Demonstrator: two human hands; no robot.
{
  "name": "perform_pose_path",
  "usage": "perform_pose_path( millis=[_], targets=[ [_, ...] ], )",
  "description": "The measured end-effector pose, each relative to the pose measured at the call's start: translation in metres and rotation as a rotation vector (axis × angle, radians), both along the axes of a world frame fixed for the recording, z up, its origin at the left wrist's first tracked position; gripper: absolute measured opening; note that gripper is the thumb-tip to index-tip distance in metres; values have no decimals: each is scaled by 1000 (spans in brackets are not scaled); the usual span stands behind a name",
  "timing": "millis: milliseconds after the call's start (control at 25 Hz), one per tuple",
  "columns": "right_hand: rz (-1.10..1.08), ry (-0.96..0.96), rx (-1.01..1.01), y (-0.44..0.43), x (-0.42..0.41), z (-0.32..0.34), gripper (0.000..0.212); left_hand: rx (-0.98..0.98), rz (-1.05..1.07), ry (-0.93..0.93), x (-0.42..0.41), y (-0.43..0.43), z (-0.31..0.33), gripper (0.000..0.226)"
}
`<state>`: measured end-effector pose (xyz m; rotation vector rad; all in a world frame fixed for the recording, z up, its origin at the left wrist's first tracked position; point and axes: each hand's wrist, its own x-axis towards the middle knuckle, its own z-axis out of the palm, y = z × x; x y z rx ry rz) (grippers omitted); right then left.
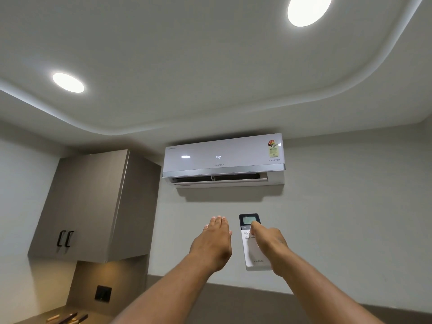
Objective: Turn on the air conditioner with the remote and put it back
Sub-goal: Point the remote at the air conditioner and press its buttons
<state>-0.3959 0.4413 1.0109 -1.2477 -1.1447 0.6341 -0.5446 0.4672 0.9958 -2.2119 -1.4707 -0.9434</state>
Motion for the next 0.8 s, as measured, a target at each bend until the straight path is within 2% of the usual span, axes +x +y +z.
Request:
perform_pose_path(
  millis=[800],
  targets=[
    [-21,-38,8,7,4,3,27,14,7,17,0,6,3,54]
  ],
)
